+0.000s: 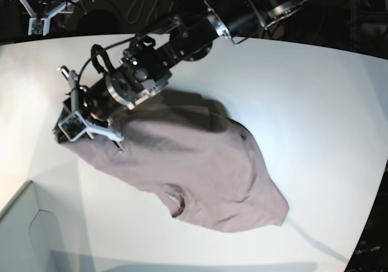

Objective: Layout the t-shirt on the table in an organized manner, then fold the t-shirt properly
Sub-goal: 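Lift and drag the t-shirt with the left gripper across the table, then release the t-shirt and raise the left gripper, then grasp opposite edges of the t-shirt with both grippers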

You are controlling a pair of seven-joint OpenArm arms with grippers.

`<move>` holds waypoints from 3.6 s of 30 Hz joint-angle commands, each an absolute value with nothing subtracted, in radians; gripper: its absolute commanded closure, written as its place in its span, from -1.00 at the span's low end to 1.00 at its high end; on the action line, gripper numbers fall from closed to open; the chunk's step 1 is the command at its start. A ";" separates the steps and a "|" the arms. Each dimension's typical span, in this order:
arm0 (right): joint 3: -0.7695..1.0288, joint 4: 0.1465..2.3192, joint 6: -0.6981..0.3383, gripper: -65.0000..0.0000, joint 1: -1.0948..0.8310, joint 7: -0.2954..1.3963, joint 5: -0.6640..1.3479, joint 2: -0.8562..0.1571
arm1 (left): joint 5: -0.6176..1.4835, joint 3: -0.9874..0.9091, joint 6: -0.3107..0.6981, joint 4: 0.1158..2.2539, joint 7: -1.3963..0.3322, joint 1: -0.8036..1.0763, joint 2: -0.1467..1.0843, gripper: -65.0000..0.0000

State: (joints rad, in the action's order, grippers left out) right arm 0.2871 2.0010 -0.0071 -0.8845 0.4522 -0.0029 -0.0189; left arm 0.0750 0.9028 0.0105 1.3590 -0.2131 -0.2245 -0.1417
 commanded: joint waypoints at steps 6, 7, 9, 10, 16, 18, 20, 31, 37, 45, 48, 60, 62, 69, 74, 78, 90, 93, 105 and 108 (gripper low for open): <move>0.288 2.017 -0.007 0.14 -0.889 0.437 -0.005 -0.022 | 0.073 0.892 0.004 1.372 -0.179 -0.239 -0.157 -0.18; 0.288 2.017 -0.007 0.14 -0.888 0.437 -0.005 -0.022 | 0.073 0.889 0.004 1.383 -0.176 -0.239 -0.157 -0.25; 0.286 2.017 -0.007 0.14 -0.886 0.437 -0.005 -0.022 | 0.073 0.881 -0.004 1.426 -0.145 -0.239 -0.125 -0.27; 0.285 2.017 -0.007 0.14 -0.881 0.437 -0.005 -0.024 | 0.074 0.858 -0.005 1.445 -0.127 -0.231 -0.101 -0.25; 0.285 2.017 -0.007 0.14 -0.843 0.437 -0.005 -0.028 | 0.202 0.484 -0.005 1.500 -0.102 -0.099 -0.021 -0.25; 0.285 2.017 -0.007 0.14 -0.823 0.437 -0.005 -0.028 | 0.280 0.344 -0.004 1.492 -0.105 -0.064 -0.013 -0.25; 0.285 2.017 -0.007 0.14 -0.816 0.437 -0.005 -0.028 | 0.337 0.240 -0.001 1.451 -0.105 -0.036 0.008 -0.25; 0.283 2.017 -0.007 0.14 -0.779 0.437 -0.005 -0.030 | 0.536 0.008 -0.004 1.369 -0.101 0.094 0.088 -0.24; 0.283 2.015 -0.007 0.14 -0.774 0.437 -0.005 -0.051 | 0.539 -0.073 -0.004 1.328 -0.102 0.131 0.084 -0.24; 0.283 2.015 -0.007 0.14 -0.763 0.437 -0.005 -0.051 | 0.541 0.051 0.002 1.148 -0.101 0.031 0.082 -0.24; 0.283 2.015 -0.007 0.14 -0.763 0.437 -0.005 -0.056 | 0.541 0.073 0.002 1.118 -0.101 -0.002 0.081 -0.24; 0.283 2.008 -0.007 0.14 -0.697 0.518 -0.005 -0.065 | 0.541 0.071 0.004 0.997 -0.102 -0.084 0.035 1.00; 0.283 2.008 -0.008 0.14 -0.670 0.545 -0.005 -0.065 | 0.541 0.068 0.004 1.015 -0.102 -0.081 0.038 0.98; 0.274 2.005 -0.292 0.14 -0.555 0.601 -0.005 -0.064 | 0.541 0.065 -0.002 1.236 -0.104 0.001 0.133 1.00; 0.232 1.854 -0.381 0.13 -0.420 0.642 -0.005 -0.064 | 0.541 0.064 -0.005 1.391 -0.104 0.085 0.205 1.00; 0.226 1.704 -0.380 0.13 -0.331 0.661 -0.007 -0.064 | 0.541 0.062 -0.005 1.472 -0.104 0.140 0.249 1.00; 0.226 1.458 -0.377 0.17 -0.231 0.653 -0.007 -0.064 | 0.536 -0.071 -0.004 1.489 -0.104 0.222 0.252 1.00; 0.226 1.449 -0.381 0.51 -0.239 0.653 -0.007 -0.062 | 0.539 -0.076 -0.004 1.491 -0.104 0.237 0.254 1.00; 0.236 1.908 -0.460 1.00 -0.427 0.650 -0.005 -0.076 | 0.530 -0.076 0.001 1.666 -0.105 0.277 0.257 1.00; 0.236 2.046 -0.460 1.00 -0.478 0.650 -0.005 -0.076 | 0.530 -0.076 0.001 1.716 -0.105 0.277 0.257 1.00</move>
